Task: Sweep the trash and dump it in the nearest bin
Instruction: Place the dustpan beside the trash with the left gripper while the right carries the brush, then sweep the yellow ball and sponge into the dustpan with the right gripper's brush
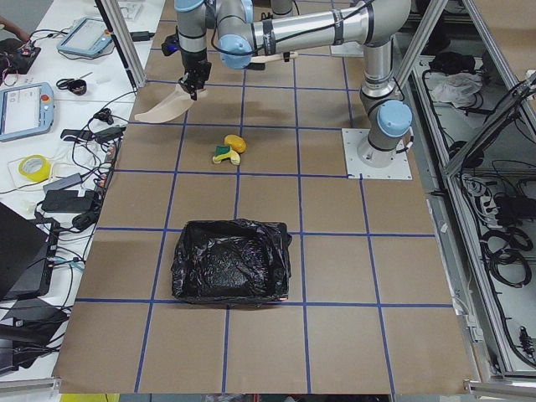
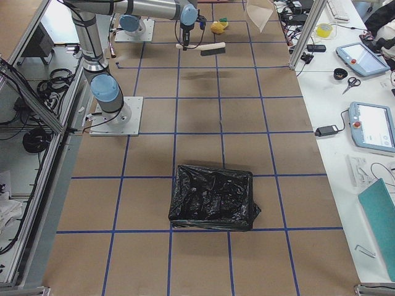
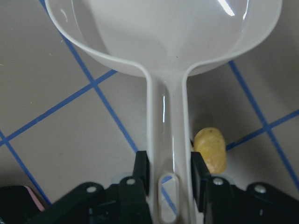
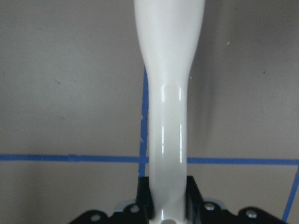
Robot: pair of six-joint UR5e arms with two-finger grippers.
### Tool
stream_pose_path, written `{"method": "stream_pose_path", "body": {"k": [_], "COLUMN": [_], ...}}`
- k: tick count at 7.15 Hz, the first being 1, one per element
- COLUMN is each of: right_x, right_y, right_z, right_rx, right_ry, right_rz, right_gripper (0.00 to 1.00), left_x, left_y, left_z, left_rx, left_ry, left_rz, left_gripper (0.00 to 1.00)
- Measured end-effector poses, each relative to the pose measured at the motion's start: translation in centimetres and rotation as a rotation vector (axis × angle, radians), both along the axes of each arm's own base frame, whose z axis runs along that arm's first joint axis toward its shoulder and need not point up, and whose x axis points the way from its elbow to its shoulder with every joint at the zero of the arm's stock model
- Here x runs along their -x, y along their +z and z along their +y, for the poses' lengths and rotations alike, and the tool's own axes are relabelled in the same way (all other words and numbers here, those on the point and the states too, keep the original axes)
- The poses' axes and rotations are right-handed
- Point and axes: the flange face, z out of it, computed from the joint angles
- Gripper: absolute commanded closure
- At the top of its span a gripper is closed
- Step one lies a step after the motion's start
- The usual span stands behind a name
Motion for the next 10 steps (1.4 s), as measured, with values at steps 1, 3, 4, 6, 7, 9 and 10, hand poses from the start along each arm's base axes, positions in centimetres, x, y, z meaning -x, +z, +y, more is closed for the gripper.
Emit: {"method": "stream_pose_path", "body": {"k": [1,3,4,6,7,9,10], "right_x": [-1.4,-3.3,-3.6,-4.4,-5.4,-8.5,-10.8], "right_y": [-0.1,-0.1,-0.4,-1.2,-1.9,-2.7,-3.0], "right_z": [-2.8,-6.7,-8.1,-10.6,-11.9,-13.7,-13.8], "right_rx": [-0.007,-0.016,-0.018,-0.018,-0.022,-0.015,-0.011], "right_ry": [-0.009,-0.014,-0.017,-0.033,-0.055,-0.112,-0.128], "right_rz": [0.004,0.012,0.013,0.002,-0.014,-0.04,-0.053], "right_gripper": [1.0,1.0,1.0,1.0,1.0,1.0,1.0], "left_x": [-5.3,-14.9,-19.7,-27.4,-29.0,-30.0,-30.0], "left_y": [-0.3,-0.7,-0.9,-2.5,-3.6,-6.0,-7.3], "left_z": [0.6,2.4,3.9,6.3,6.6,6.6,6.5], "left_rx": [-0.019,-0.054,-0.071,-0.099,-0.105,-0.105,-0.103], "left_ry": [-0.087,-0.25,-0.307,-0.469,-0.566,-0.758,-0.828], "left_rz": [-0.016,-0.047,-0.062,-0.079,-0.097,-0.146,-0.166], "left_gripper": [1.0,1.0,1.0,1.0,1.0,1.0,1.0]}}
